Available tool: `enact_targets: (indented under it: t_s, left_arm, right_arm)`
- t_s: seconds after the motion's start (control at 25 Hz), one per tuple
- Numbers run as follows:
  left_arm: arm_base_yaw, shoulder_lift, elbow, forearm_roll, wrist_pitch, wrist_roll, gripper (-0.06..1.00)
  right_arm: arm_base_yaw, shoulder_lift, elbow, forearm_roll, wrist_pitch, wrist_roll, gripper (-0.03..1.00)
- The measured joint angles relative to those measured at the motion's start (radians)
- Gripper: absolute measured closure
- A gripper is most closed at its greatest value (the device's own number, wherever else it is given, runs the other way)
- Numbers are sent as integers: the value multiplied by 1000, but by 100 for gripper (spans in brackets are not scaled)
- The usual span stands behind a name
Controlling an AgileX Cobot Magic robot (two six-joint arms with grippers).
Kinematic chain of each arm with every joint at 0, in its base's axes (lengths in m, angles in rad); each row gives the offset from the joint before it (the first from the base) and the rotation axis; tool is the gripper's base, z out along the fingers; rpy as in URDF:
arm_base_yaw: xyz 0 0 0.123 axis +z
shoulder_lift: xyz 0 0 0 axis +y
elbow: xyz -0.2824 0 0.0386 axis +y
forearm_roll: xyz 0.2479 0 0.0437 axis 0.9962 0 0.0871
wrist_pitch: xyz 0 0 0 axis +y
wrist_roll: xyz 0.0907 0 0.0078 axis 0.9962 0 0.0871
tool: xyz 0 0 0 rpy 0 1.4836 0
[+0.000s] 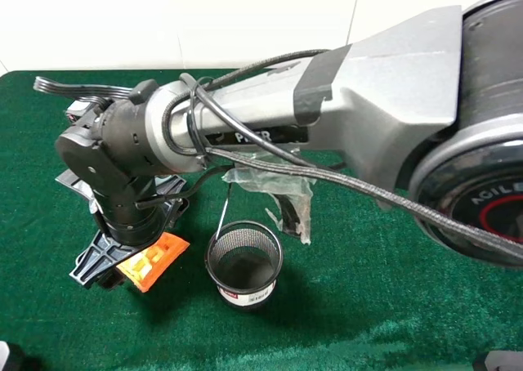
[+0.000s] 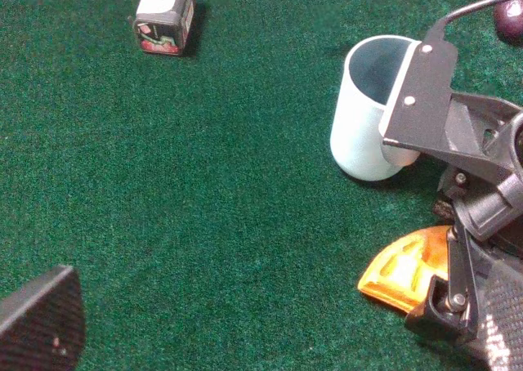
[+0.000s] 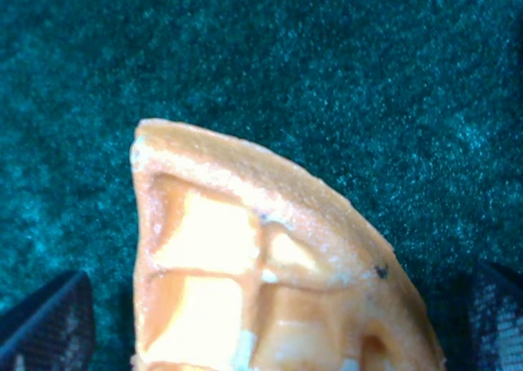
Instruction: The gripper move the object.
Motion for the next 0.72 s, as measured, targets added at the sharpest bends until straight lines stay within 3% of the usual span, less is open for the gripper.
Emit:
enact_targets:
  t_s: [0.4, 0.72]
  left_arm:
    - [0, 0, 0, 0, 0, 0, -4]
    - [0, 0, 0, 0, 0, 0, -4]
  right_arm:
    - [0, 0, -37, -1, 48, 0, 28]
    - [0, 0, -156, -25, 188, 0, 27]
